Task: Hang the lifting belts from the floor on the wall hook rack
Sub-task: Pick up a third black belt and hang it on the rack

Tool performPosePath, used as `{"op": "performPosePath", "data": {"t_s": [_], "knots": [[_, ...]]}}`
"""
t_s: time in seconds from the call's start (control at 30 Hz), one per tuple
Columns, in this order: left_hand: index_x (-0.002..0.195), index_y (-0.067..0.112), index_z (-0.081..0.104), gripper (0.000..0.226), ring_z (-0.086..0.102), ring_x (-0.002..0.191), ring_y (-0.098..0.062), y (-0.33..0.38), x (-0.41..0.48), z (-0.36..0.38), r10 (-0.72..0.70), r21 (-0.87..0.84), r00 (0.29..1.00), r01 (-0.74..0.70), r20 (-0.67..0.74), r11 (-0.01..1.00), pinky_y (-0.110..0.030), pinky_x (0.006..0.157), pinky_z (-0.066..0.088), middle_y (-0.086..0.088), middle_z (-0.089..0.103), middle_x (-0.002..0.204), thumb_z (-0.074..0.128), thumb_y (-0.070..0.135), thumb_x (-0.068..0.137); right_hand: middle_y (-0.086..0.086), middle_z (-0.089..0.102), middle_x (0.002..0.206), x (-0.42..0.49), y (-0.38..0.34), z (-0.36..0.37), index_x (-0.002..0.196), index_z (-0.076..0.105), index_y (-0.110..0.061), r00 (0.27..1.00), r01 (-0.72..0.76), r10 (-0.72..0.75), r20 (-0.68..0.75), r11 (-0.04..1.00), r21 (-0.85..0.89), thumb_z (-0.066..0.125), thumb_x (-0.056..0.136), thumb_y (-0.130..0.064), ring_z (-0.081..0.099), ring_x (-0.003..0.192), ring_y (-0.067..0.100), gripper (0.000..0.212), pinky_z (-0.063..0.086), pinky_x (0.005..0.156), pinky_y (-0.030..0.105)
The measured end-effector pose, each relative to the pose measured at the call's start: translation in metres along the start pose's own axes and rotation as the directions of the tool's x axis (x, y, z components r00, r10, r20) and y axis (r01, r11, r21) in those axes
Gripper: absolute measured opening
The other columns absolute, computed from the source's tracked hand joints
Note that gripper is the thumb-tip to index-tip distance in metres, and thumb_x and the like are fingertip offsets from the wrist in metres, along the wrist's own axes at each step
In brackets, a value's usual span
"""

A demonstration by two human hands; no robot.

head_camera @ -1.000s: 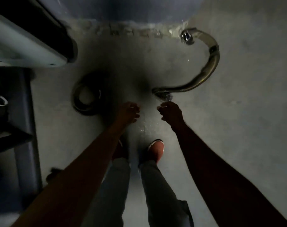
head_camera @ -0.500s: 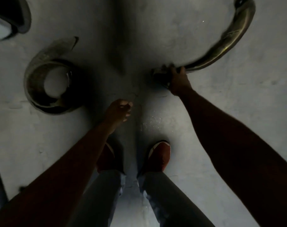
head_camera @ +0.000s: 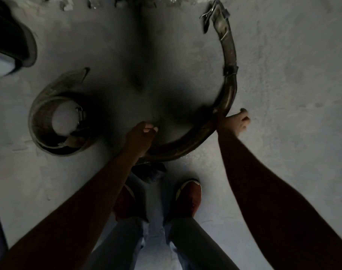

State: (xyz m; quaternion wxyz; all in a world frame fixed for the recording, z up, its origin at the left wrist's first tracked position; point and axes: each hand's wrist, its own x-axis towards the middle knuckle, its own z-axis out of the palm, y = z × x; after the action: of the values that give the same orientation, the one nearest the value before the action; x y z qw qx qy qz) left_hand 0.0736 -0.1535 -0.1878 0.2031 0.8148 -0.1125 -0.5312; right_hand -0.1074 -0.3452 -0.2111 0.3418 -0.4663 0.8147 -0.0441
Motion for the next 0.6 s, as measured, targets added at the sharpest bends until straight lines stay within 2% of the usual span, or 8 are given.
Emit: {"op": "performPosePath", "data": {"t_s": [0.07,0.13,0.2,0.3,0.33,0.43,0.5,0.6], "knots": [[0.125,0.018,0.061,0.035,0.060,0.111,-0.023,0.005,0.004,0.006,0.030,-0.019,0.999,-0.029,0.042,0.999,-0.040,0.102,0.047,-0.002,0.064,0.122,0.056,0.037,0.096,0.009,0.053,0.132,0.004,0.003,0.010,0.146,0.035,-0.019,0.954,-0.177,0.146,0.263,0.979,0.100,0.065,0.093,-0.029,0.059,0.112,0.027,0.062,0.056,0.095,0.045],[0.127,0.016,0.060,0.037,0.060,0.113,-0.027,0.013,0.006,0.016,0.065,-0.039,0.996,-0.062,0.068,0.997,-0.045,0.104,0.047,-0.006,0.063,0.124,0.055,0.037,0.097,0.009,0.063,0.118,-0.005,0.016,0.014,0.134,0.045,-0.019,0.934,-0.099,0.095,0.344,0.995,-0.006,0.057,0.099,-0.028,0.067,0.092,0.022,0.038,0.061,0.084,0.043],[0.131,0.013,0.057,0.038,0.057,0.112,-0.023,0.025,0.007,0.027,0.081,-0.017,0.993,-0.080,0.086,0.997,-0.037,0.104,0.043,-0.005,0.060,0.122,0.053,0.034,0.099,0.012,0.062,0.118,-0.018,0.030,0.013,0.129,0.045,-0.018,0.873,-0.030,0.049,0.486,0.998,-0.047,0.064,0.096,-0.018,0.069,0.089,0.023,0.038,0.063,0.078,0.041],[0.136,0.011,0.052,0.042,0.053,0.123,-0.024,0.041,0.010,0.044,0.056,-0.058,0.990,-0.049,0.128,0.997,-0.035,0.108,0.040,-0.007,0.057,0.131,0.052,0.032,0.100,0.013,0.062,0.122,-0.039,0.041,0.008,0.133,0.048,-0.013,0.562,-0.103,0.206,0.801,0.978,-0.180,0.074,0.087,-0.011,0.069,0.103,0.029,0.053,0.061,0.080,0.038],[0.139,0.012,0.051,0.043,0.051,0.127,-0.026,0.042,0.012,0.049,0.041,-0.062,0.990,-0.033,0.133,0.998,-0.035,0.108,0.039,-0.009,0.055,0.137,0.051,0.033,0.100,0.012,0.061,0.123,-0.039,0.039,0.009,0.135,0.047,-0.013,0.555,-0.089,0.205,0.806,0.978,-0.187,0.075,0.087,-0.019,0.066,0.108,0.029,0.056,0.059,0.084,0.039],[0.142,0.015,0.048,0.045,0.050,0.127,-0.024,0.046,0.014,0.057,0.012,-0.058,0.989,-0.004,0.146,0.998,-0.032,0.105,0.038,-0.008,0.052,0.142,0.047,0.035,0.102,0.013,0.047,0.144,-0.017,0.019,0.022,0.150,0.032,-0.014,0.797,-0.021,0.068,0.600,0.996,-0.085,0.073,0.086,-0.044,0.054,0.124,0.031,0.081,0.053,0.099,0.047],[0.142,0.016,0.047,0.045,0.049,0.126,-0.021,0.047,0.018,0.057,0.013,-0.084,0.990,-0.001,0.144,0.996,-0.035,0.108,0.039,-0.008,0.051,0.142,0.045,0.036,0.102,0.006,0.046,0.144,-0.007,0.002,0.034,0.154,0.025,-0.015,0.783,0.016,0.017,0.622,0.999,-0.048,0.075,0.084,-0.045,0.053,0.126,0.030,0.091,0.052,0.101,0.049],[0.143,0.019,0.045,0.045,0.047,0.131,-0.022,0.050,0.029,0.057,0.021,-0.138,0.989,-0.001,0.144,0.990,-0.039,0.108,0.040,-0.006,0.048,0.145,0.042,0.039,0.103,0.004,0.057,0.136,0.002,0.008,0.062,0.148,0.039,-0.021,0.731,0.228,-0.073,0.679,0.963,-0.141,0.070,0.074,-0.056,0.060,0.123,0.030,0.087,0.054,0.098,0.051]]}}
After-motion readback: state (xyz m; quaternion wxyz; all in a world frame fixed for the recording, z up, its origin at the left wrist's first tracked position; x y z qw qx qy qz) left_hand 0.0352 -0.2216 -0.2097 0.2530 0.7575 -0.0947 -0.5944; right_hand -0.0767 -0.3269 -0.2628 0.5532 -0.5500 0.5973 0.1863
